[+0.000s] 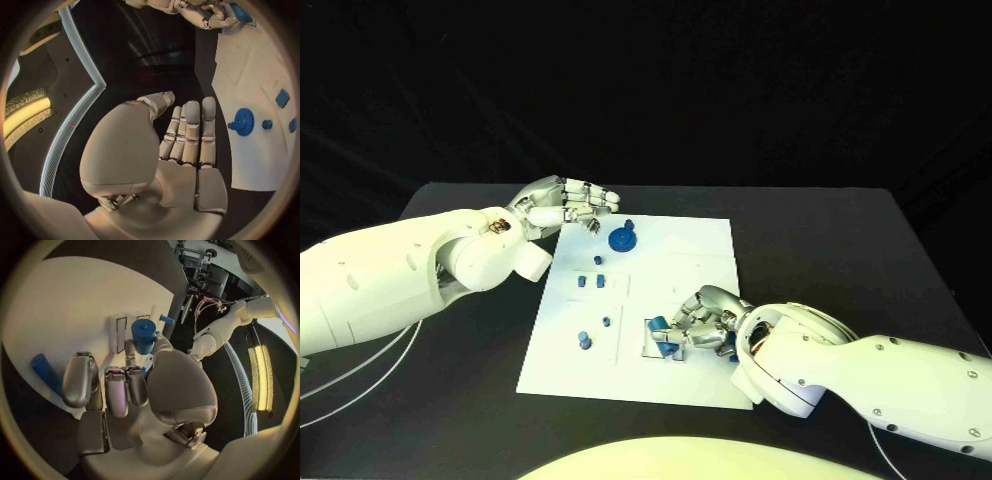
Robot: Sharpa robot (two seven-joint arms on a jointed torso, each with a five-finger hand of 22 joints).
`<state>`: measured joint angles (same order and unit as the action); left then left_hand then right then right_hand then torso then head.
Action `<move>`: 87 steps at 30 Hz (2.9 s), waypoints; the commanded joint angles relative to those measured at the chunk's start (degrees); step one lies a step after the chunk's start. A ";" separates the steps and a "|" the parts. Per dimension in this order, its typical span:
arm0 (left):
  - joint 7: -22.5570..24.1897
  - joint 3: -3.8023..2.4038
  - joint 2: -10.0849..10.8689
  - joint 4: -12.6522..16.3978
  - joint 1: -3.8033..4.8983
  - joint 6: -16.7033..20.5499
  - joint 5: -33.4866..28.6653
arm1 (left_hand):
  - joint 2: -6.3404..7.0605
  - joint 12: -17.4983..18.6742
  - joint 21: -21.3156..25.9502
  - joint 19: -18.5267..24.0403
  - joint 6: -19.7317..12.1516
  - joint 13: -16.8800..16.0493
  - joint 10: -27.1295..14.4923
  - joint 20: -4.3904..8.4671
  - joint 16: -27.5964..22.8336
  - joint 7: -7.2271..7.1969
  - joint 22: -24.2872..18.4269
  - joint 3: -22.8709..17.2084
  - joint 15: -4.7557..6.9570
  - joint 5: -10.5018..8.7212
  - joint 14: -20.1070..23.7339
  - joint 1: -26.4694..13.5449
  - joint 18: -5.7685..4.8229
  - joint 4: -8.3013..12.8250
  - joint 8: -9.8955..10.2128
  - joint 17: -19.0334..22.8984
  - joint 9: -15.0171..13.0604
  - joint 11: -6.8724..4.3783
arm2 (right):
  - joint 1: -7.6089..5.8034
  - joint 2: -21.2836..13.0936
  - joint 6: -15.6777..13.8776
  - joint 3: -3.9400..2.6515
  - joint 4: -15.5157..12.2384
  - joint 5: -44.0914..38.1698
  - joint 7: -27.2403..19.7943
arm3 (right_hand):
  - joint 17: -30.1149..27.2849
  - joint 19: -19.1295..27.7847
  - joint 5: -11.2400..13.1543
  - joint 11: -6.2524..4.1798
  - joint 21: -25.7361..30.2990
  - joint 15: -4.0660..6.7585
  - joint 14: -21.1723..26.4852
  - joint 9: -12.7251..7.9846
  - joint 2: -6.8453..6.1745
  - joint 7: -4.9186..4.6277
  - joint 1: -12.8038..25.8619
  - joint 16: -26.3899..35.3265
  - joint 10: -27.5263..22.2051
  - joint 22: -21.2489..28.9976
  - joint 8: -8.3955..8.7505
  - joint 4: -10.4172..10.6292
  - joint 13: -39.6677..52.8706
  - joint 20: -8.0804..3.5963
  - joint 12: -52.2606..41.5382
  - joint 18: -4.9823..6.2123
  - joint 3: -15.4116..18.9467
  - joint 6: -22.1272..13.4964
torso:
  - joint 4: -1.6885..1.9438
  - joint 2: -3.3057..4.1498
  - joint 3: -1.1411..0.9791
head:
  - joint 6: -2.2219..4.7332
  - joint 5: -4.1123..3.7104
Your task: Assemble the parts on the task board
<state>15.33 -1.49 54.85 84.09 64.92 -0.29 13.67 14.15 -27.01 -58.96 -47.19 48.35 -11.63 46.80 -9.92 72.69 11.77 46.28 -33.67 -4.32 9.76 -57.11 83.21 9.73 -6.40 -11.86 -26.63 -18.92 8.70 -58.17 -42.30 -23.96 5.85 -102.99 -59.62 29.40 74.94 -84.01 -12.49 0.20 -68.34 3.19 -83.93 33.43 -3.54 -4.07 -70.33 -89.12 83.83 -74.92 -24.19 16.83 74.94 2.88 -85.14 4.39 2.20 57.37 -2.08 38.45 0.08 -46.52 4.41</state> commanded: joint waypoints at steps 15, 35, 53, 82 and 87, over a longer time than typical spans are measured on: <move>0.30 -0.03 -0.10 0.07 0.01 -1.17 -0.35 | -0.19 -0.51 0.40 0.13 -0.31 -0.10 -0.82 -0.25 0.36 -0.10 0.00 -0.06 -0.24 0.29 0.50 -0.21 0.82 0.38 -0.23 0.22 0.06 0.02 | 0.16 0.69 1.29 0.05 0.82 -1.07 0.52 | 12.11 -1.13 -0.17 -0.47 0.72 0.61 -5.46 0.20 0.21 0.18 2.51 0.10 2.03 -10.27 -0.60 0.06 9.38 -0.42 1.20 -0.76 1.38 0.17 | 0.01 -0.02 0.05 | -0.10 0.10; 0.32 -0.03 0.01 -0.02 0.01 -1.06 -0.35 | -0.19 -0.51 0.40 0.13 -0.31 -0.10 -0.82 -0.25 0.36 -0.10 0.00 -0.06 -0.24 0.29 0.50 -0.21 0.82 0.38 -0.23 0.22 0.06 0.02 | 0.57 0.12 0.35 0.06 -0.46 -3.39 0.07 | 11.80 -1.00 -0.30 -0.29 1.27 0.48 -5.39 0.47 0.05 -0.02 9.00 0.24 1.63 -10.17 -1.18 0.18 8.86 -0.34 1.99 -0.70 4.71 -0.87 | -0.03 -0.08 0.01 | -0.10 0.20; 0.37 -0.03 0.09 -0.06 0.01 -1.07 -0.35 | -0.28 -0.65 0.41 0.16 -0.37 -0.10 -0.97 -0.26 0.40 -0.09 0.02 -0.13 -0.25 0.31 0.58 -0.23 0.83 0.42 -0.25 0.30 0.07 0.04 | 0.74 -3.02 1.33 0.06 -4.02 -3.66 -0.25 | 12.07 -1.13 -0.31 -0.34 0.77 0.49 -5.45 0.51 1.49 0.03 8.47 0.15 1.86 -10.28 -1.40 0.03 9.14 -0.33 1.72 -0.78 4.41 -0.86 | -0.01 -0.02 -0.01 | -0.07 0.46; 0.32 -0.03 -0.06 -0.45 0.00 -1.09 -0.35 | -0.33 -0.73 0.40 0.18 -0.39 -0.10 -1.01 -0.27 0.43 -0.10 0.03 -0.19 -0.25 0.32 0.61 -0.20 0.83 0.47 -0.27 0.34 0.08 0.04 | 1.06 -1.28 3.15 0.22 -3.29 -3.80 -1.09 | 12.35 -1.25 -0.39 -0.63 0.33 0.75 -5.51 -0.17 2.69 0.33 -3.48 0.07 2.06 -10.39 -1.49 -0.39 9.37 -0.53 1.70 -0.85 2.99 -0.90 | 0.01 -0.05 -0.03 | 0.22 0.26; 0.31 -0.03 -0.08 -0.46 0.00 -1.12 -0.35 | -0.33 -0.73 0.40 0.18 -0.39 -0.10 -1.01 -0.27 0.43 -0.10 0.03 -0.19 -0.25 0.32 0.61 -0.20 0.83 0.47 -0.27 0.34 0.08 0.04 | 1.11 -0.99 2.73 0.23 -2.92 -5.32 -0.23 | 12.38 -1.30 -0.50 -0.94 0.17 0.99 -5.52 -0.52 3.52 0.70 -6.62 0.06 2.12 -10.43 -1.50 -0.41 9.43 -0.71 1.69 -0.86 1.08 -0.43 | 0.01 -0.01 -0.04 | 0.19 0.11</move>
<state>15.28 -1.49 54.85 83.56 64.92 -0.54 13.67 14.15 -27.62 -58.74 -47.19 48.35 -11.65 46.17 -9.92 72.92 11.77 46.28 -33.84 -4.52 9.76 -56.91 83.21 9.73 -6.23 -11.86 -26.34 -18.92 8.91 -57.13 -43.36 -21.92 6.07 -106.06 -63.01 29.02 74.90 -84.01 -12.79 -0.19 -68.00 3.63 -83.95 32.98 -0.35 -3.74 -76.03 -89.11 83.87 -74.93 -25.50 16.39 75.14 2.45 -83.60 4.39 3.74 56.83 -2.06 38.40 0.06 -46.31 4.59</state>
